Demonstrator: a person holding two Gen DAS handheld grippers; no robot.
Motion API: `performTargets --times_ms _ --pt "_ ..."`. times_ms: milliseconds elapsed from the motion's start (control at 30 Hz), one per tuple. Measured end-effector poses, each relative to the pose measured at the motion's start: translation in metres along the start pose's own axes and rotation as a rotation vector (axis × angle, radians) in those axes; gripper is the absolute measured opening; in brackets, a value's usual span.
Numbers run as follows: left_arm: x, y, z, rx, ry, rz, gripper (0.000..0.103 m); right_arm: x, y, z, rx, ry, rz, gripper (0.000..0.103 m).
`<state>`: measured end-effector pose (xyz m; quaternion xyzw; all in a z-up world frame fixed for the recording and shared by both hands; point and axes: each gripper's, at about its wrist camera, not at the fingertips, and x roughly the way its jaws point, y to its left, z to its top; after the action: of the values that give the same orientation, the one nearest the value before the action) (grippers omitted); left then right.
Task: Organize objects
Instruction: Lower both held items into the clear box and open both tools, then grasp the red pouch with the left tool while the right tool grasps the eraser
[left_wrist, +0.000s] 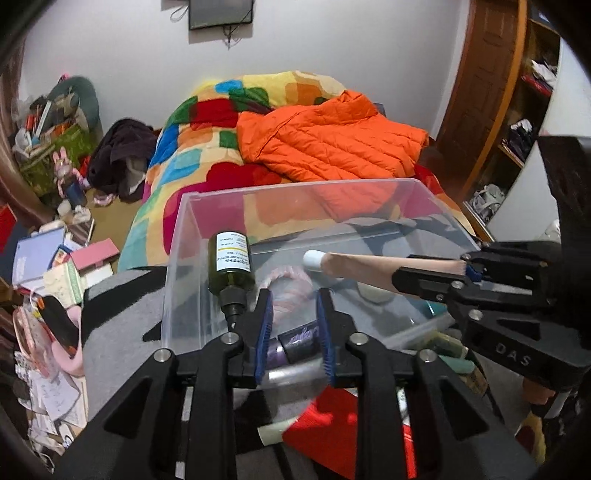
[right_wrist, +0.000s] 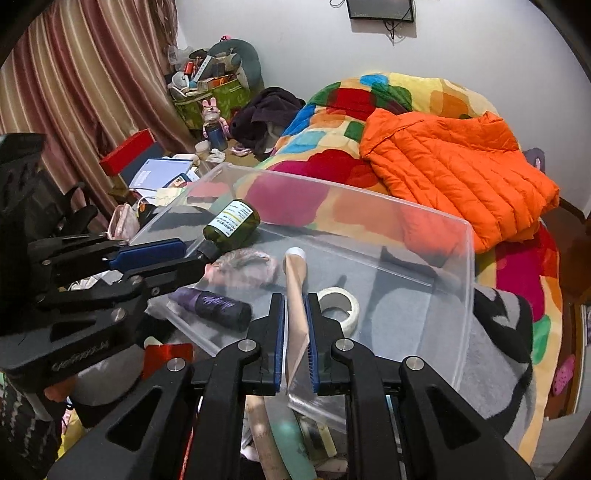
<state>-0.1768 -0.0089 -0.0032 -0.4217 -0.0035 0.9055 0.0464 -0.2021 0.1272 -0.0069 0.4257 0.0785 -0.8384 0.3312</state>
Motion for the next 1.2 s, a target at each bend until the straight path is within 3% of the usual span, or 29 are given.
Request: performTargets --times_ms 133,333,500,733,867,1100,1200 --pt "-0.017 -0.011 -0.005 0.031 -0.037 0.007 0.048 -0.015 0.001 -0.007 -0.006 -0.026 -0.022 0.025" --pt "-0.038 -0.024 -0.019 0.033 -0.078 0.010 0.077 -0.044 -0.002 -0.019 -0.011 -0.079 -0.069 0.033" --pt "-0.041 -0.036 -0.043 0.009 -0.061 0.027 0.091 -0.069 -0.001 -0.041 -0.020 -0.123 -0.110 0.047" --pt "-0.029 -0.053 -0.079 0.010 -0.004 0.064 0.092 -0.076 -0.001 -0.081 -0.014 -0.105 -0.121 0.052" --pt "-0.027 -0.057 -0.098 0.040 -0.002 0.122 0.093 -0.067 -0.002 -0.104 -0.002 -0.064 -0.113 0.052" --pt "-0.051 -0.032 -0.118 0.036 0.002 0.141 0.093 -0.050 -0.009 -0.121 0.037 -0.023 -0.097 0.052" --pt "-0.059 -0.024 -0.120 -0.018 0.017 0.100 0.093 -0.045 -0.011 -0.125 0.062 -0.020 -0.088 0.052"
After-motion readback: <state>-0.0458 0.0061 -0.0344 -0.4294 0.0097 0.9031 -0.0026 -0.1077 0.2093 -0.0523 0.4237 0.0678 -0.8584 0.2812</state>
